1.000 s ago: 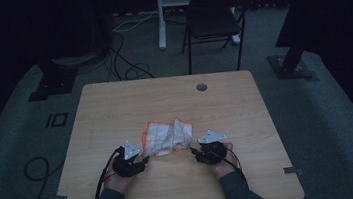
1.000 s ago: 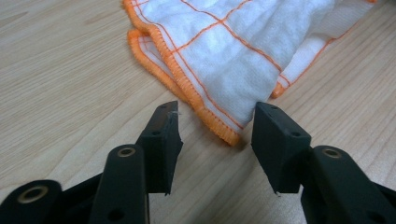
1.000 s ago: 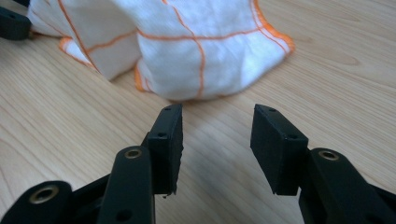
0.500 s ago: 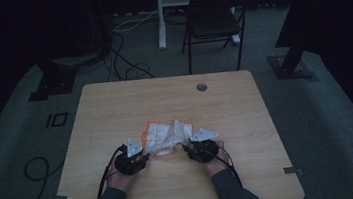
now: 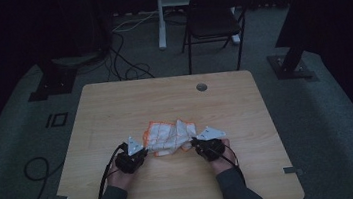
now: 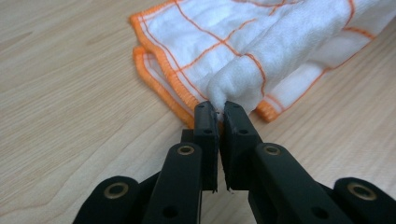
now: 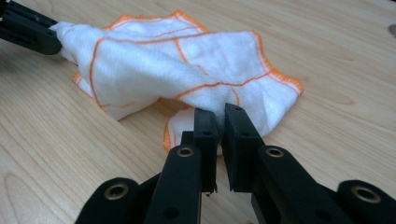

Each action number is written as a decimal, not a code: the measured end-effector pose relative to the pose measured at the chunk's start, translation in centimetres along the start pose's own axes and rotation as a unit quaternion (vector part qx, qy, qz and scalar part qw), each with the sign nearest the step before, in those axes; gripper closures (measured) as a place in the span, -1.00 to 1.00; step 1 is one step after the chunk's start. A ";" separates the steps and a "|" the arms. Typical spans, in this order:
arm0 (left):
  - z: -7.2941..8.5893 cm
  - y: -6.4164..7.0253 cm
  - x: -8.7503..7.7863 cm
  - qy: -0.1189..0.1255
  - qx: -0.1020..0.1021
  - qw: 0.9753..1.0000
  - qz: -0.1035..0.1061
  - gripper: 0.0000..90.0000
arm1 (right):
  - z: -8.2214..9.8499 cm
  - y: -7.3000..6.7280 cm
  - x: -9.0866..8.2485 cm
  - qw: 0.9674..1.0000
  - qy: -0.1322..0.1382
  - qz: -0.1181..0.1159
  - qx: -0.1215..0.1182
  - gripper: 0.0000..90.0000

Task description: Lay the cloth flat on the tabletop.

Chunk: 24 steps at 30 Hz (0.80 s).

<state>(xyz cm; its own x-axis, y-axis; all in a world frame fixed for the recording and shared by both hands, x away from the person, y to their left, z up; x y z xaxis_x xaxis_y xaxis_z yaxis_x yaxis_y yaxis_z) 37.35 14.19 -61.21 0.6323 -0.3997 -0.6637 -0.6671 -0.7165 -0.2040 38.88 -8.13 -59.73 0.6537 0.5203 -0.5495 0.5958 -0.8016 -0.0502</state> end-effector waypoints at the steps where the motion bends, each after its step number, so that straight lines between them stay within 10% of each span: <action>1: -0.1 0.1 -0.1 0.002 0.000 1.000 0.001 0.92 | -0.1 0.2 -0.2 1.000 0.003 0.001 -0.001 0.87; 24: -4.0 1.2 -2.7 0.047 0.022 0.999 0.010 0.92 | -2.2 2.6 -4.4 0.999 0.043 0.010 0.011 0.84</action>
<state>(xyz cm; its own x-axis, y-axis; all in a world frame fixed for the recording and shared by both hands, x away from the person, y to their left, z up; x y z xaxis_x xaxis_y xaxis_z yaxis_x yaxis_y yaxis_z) 36.42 12.08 -56.75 0.6517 -0.4673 -0.5974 -0.6952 -0.6829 -0.2243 38.56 -11.88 -55.61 0.7035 0.5271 -0.4767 0.5723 -0.8178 -0.0596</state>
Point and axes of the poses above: each handheld gripper's, and its own axes: x roughly forward along the jaws, z roughly out of its underside, y roughly to its right, the point moved 8 cm from there along x, roughly forward along the jaws, and after that the axes turned 7 degrees about x, right-handed, at the moved point
